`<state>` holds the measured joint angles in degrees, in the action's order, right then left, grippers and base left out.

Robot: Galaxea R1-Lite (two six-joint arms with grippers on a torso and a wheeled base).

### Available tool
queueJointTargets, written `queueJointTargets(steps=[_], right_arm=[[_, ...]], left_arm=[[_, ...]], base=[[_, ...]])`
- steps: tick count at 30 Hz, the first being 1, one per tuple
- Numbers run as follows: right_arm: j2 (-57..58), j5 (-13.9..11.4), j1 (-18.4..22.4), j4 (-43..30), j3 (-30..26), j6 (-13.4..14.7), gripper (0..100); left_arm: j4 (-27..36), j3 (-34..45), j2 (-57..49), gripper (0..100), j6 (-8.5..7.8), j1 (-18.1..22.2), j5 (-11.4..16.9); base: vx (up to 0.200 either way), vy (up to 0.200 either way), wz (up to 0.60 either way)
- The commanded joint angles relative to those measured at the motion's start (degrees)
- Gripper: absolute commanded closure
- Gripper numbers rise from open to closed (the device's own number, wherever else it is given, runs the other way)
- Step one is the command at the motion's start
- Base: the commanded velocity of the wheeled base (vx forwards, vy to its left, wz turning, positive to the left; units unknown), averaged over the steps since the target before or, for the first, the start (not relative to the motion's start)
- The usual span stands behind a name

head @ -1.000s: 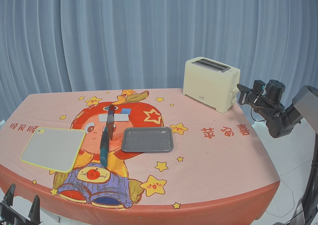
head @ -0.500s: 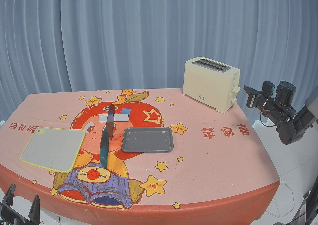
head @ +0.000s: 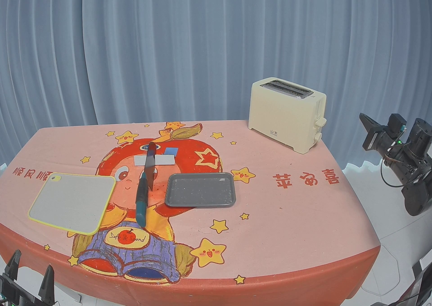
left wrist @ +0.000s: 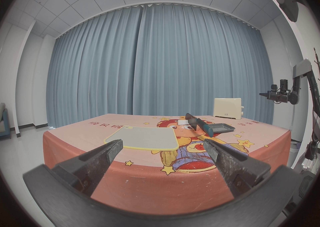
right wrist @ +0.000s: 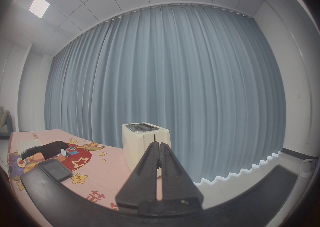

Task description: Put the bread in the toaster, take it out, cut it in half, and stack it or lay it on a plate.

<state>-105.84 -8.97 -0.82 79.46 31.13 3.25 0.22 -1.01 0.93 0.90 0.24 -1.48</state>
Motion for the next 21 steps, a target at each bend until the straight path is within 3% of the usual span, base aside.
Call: queueJointTargets(steps=[1, 5, 9, 21], right_arm=[[4.76, 0.27, -1.73, 0.08, -3.27, 0.0, 100], [5.91, 0.89, -4.46, 0.08, -4.77, 0.26, 100], [5.64, 4.58, -7.01, 0.08, -5.56, 0.17, 100], [5.99, 4.93, -5.78, 0.08, -5.21, -0.35, 100]], left_arm=[[-0.04, 1.01, -0.93, 0, 0.06, 0.02, -0.02], [-0.04, 1.01, -0.93, 0, 0.06, 0.02, -0.02], [-0.04, 1.01, -0.93, 0, 0.06, 0.02, -0.02], [-0.04, 1.01, -0.93, 0, 0.06, 0.02, -0.02]], base=[[0.0, 0.0, 0.0], [0.0, 0.0, 0.0], [0.0, 0.0, 0.0], [0.0, 0.0, 0.0]])
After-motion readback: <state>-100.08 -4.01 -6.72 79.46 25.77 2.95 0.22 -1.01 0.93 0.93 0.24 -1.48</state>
